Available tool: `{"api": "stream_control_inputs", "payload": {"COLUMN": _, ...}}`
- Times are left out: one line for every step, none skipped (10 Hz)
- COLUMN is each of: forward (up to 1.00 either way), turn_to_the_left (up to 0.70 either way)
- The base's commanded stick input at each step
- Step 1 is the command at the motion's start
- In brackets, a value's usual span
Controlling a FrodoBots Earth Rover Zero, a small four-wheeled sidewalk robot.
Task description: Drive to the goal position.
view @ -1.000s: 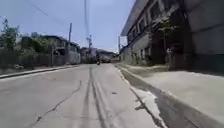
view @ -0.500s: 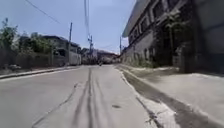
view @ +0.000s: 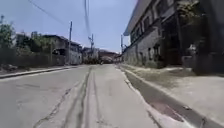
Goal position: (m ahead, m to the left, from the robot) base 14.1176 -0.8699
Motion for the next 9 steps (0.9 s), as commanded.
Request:
{"api": "stream_control_inputs", "payload": {"forward": 1.00, "turn_to_the_left": -0.01}}
{"api": "stream_control_inputs", "payload": {"forward": 1.00, "turn_to_the_left": -0.02}}
{"api": "stream_control_inputs", "payload": {"forward": 1.00, "turn_to_the_left": -0.02}}
{"api": "stream_control_inputs", "payload": {"forward": 1.00, "turn_to_the_left": -0.02}}
{"api": "stream_control_inputs", "payload": {"forward": 1.00, "turn_to_the_left": 0.00}}
{"api": "stream_control_inputs", "payload": {"forward": 1.00, "turn_to_the_left": -0.02}}
{"api": "stream_control_inputs", "payload": {"forward": 1.00, "turn_to_the_left": -0.01}}
{"api": "stream_control_inputs", "payload": {"forward": 1.00, "turn_to_the_left": 0.00}}
{"api": "stream_control_inputs", "payload": {"forward": 1.00, "turn_to_the_left": 0.00}}
